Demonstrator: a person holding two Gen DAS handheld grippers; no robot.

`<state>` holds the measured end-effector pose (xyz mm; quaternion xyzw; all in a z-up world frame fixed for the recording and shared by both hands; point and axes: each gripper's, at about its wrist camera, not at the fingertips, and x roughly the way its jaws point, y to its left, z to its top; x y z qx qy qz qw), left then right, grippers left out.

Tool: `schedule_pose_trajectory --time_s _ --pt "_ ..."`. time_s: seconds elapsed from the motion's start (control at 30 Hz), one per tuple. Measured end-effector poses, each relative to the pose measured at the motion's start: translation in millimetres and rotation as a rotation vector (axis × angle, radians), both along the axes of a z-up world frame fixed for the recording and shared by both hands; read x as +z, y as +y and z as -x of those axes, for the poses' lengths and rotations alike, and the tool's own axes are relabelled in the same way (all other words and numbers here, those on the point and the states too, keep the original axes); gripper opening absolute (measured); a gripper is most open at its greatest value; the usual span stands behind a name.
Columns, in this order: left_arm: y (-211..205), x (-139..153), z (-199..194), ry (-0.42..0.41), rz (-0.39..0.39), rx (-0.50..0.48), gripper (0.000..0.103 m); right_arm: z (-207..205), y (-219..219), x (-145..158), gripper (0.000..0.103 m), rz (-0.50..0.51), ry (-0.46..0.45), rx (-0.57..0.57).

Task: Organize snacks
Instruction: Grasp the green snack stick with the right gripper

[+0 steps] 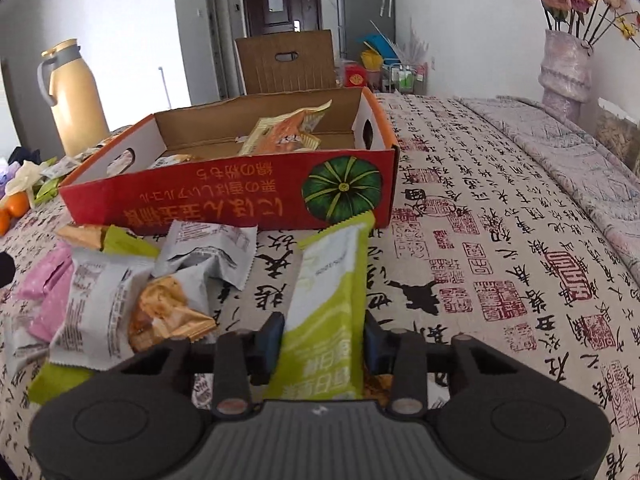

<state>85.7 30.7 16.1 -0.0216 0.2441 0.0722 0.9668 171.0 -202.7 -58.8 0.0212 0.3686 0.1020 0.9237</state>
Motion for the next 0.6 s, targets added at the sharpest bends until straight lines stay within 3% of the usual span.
schedule_pose_trajectory --time_s 0.13,0.2,0.6 --pt "0 -1 -2 0.02 0.003 -0.006 0.103 5 -9 2 0.032 -0.033 -0.033 -0.01" --pt "0 -1 -4 0.034 0.013 -0.012 0.103 8 -12 4 0.019 -0.051 -0.061 -0.011" --pt "-34 1 -22 0.091 -0.006 -0.08 0.103 26 -27 13 0.018 -0.134 -0.127 -0.015"
